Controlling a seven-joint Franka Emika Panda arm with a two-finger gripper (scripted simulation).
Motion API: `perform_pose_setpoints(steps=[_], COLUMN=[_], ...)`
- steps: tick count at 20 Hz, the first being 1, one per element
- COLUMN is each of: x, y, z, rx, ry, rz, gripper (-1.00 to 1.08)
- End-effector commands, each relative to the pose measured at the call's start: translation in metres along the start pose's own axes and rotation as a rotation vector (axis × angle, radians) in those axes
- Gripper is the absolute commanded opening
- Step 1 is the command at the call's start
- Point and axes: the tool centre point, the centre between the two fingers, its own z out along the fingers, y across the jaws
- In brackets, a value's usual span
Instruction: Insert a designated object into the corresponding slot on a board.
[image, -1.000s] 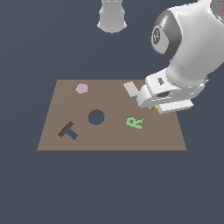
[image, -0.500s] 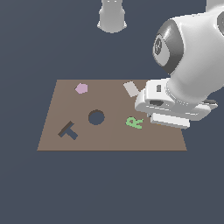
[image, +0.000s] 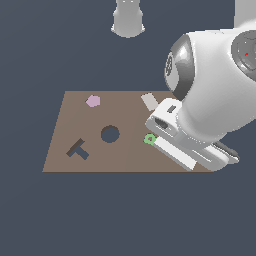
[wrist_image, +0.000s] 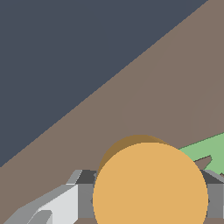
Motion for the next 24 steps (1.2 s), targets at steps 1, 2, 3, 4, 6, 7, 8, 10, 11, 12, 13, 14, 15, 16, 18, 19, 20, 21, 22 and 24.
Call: perform_pose_setpoints(steps=[1, 2, 3, 4, 6, 7, 8, 10, 11, 12, 13, 14, 15, 16, 18, 19, 20, 21, 22, 24], x=[0.015, 0.021, 0.026, 0.031, 0.041, 0.046, 0.051, 0.059, 0.063, 0.067, 0.071, 0.074, 0.078, 0.081, 0.086, 0.089, 0.091, 0.093, 0.095, 0.097], y=[0.004, 0.006, 0.009, 0.011, 0.017, 0.02, 0.024, 0.031, 0.035, 0.04, 0.044, 0.049, 0.053, 0.058, 0.068, 0.074, 0.079, 0.085, 0.091, 0.103], z=[-0.001, -0.001, -0.001, -0.001, -0.002, -0.002, -0.002, -0.002, -0.002, -0.003, -0.003, -0.003, -0.003, -0.003, -0.003, -0.004, -0.004, -0.004, -0.004, -0.004], rx=[0.001, 0.001, 0.001, 0.001, 0.001, 0.001, 0.001, 0.001, 0.001, 0.001, 0.001, 0.001, 0.001, 0.001, 0.001, 0.001, 0.001, 0.001, 0.001, 0.001], ry=[0.0, 0.0, 0.0, 0.001, 0.001, 0.001, 0.001, 0.001, 0.001, 0.001, 0.001, 0.001, 0.001, 0.001, 0.001, 0.001, 0.001, 0.001, 0.001, 0.001], rz=[0.121, 0.168, 0.213, 0.258, 0.347, 0.391, 0.435, 0.522, 0.565, 0.609, 0.652, 0.695, 0.739, 0.782, 0.87, 0.915, 0.96, 1.005, 1.051, 1.144], gripper=[-1.0, -1.0, -1.0, -1.0, -1.0, -1.0, -1.0, -1.0, -1.0, -1.0, -1.0, -1.0, -1.0, -1.0, -1.0, -1.0, -1.0, -1.0, -1.0, -1.0])
